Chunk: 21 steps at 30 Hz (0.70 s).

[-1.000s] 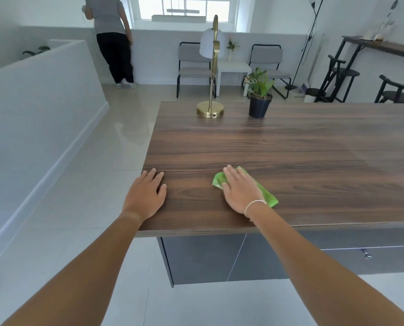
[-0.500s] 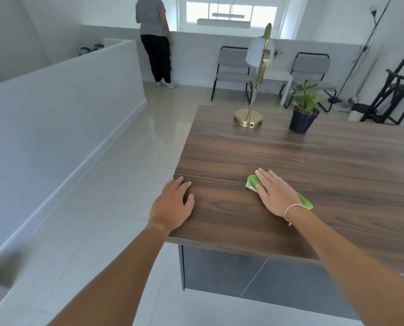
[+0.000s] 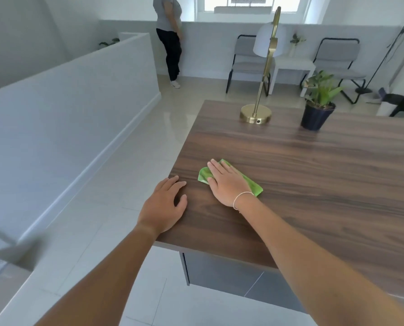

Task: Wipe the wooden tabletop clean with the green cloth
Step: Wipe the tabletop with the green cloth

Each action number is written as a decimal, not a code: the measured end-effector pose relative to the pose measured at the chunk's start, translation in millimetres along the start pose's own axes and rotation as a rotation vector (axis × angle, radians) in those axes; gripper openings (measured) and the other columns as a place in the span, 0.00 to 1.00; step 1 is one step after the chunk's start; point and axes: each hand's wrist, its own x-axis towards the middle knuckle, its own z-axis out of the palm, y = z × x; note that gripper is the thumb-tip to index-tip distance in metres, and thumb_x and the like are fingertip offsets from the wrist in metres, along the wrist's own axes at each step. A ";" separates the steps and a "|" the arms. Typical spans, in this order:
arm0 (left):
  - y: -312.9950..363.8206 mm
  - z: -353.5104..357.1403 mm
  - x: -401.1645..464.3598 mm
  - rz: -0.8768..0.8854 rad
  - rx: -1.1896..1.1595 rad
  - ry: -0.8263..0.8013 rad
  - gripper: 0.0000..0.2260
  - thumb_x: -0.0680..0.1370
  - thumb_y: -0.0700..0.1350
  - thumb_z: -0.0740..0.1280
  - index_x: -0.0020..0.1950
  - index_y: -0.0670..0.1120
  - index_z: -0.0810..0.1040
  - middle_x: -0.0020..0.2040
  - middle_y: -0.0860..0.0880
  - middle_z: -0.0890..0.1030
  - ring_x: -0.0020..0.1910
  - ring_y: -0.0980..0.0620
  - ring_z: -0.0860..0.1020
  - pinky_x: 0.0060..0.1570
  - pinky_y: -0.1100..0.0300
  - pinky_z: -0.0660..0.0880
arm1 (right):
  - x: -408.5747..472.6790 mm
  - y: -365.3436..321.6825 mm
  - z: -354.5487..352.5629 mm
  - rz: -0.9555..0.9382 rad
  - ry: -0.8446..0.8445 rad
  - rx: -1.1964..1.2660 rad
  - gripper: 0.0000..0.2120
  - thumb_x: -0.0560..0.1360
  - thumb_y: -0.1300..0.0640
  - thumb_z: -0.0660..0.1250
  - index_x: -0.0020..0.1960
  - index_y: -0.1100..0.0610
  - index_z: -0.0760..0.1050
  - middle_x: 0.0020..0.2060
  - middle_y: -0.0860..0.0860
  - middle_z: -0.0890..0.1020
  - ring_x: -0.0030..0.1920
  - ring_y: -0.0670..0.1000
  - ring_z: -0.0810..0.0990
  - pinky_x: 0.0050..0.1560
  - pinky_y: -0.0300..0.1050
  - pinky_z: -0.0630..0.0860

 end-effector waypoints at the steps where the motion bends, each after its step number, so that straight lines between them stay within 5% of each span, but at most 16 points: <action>1: 0.4 -0.4 -0.2 0.001 0.000 -0.007 0.20 0.79 0.53 0.56 0.70 0.54 0.66 0.75 0.55 0.63 0.75 0.55 0.56 0.70 0.57 0.58 | -9.4 4.0 -1.3 -0.001 0.005 -0.006 0.25 0.81 0.50 0.46 0.77 0.54 0.49 0.77 0.47 0.52 0.77 0.51 0.49 0.76 0.45 0.46; 11: 26.4 -7.7 16.9 0.096 0.182 -0.058 0.20 0.79 0.49 0.58 0.69 0.45 0.69 0.73 0.43 0.67 0.72 0.43 0.63 0.71 0.50 0.57 | -130.0 117.8 -29.3 0.450 0.124 0.005 0.25 0.81 0.49 0.47 0.77 0.53 0.50 0.77 0.47 0.52 0.77 0.51 0.49 0.75 0.46 0.46; 21: 105.2 30.3 26.2 0.240 0.059 -0.151 0.20 0.78 0.48 0.60 0.70 0.45 0.69 0.74 0.43 0.66 0.74 0.44 0.62 0.73 0.49 0.56 | -251.3 237.0 -60.4 0.885 0.205 -0.015 0.25 0.80 0.49 0.48 0.76 0.54 0.52 0.77 0.49 0.54 0.77 0.52 0.52 0.75 0.47 0.48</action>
